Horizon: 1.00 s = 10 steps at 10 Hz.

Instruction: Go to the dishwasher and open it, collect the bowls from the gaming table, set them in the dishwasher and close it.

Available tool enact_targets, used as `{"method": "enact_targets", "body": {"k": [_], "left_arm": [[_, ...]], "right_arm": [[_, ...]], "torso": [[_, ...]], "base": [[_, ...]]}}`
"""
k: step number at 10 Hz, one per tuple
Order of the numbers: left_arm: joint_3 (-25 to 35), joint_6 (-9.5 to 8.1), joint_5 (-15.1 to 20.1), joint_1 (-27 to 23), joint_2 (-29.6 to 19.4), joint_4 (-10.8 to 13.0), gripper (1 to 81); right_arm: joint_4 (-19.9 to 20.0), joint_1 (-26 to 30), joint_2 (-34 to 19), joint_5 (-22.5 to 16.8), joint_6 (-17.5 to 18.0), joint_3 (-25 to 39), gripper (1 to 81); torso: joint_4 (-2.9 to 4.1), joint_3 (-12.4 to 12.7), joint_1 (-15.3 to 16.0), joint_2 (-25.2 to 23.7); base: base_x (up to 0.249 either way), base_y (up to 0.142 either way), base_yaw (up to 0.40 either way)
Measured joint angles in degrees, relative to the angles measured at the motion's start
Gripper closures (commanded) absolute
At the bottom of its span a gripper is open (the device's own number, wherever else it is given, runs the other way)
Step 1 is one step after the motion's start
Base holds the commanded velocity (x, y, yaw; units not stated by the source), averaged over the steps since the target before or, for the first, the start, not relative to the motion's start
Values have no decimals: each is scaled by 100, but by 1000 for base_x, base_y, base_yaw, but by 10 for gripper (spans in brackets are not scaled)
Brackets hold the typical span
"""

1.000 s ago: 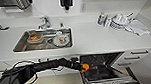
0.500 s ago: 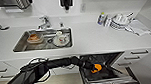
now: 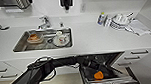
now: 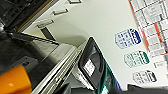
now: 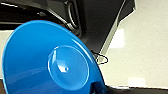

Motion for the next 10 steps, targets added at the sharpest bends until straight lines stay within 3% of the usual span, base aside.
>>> {"method": "enact_targets", "body": {"k": [3,5,7,10], "left_arm": [[6,0,0,40,-72,2,10],[59,1,5,269,-389,5,10],[312,1,20,603,-962,99,10],[653,6,35,1386,-2172,564,10]], "right_arm": [[2,0,-6,-2,0,0,811],[2,0,-110,12,0,16,811],[0,15,-499,30,2,163,811],[5,83,-1211,161,38,959,811]], "torso": [[0,0,0,2],[0,0,0,2],[0,0,0,2],[0,0,0,2]], "base": [[0,0,0],[0,0,0],[0,0,0],[0,0,0]]}}
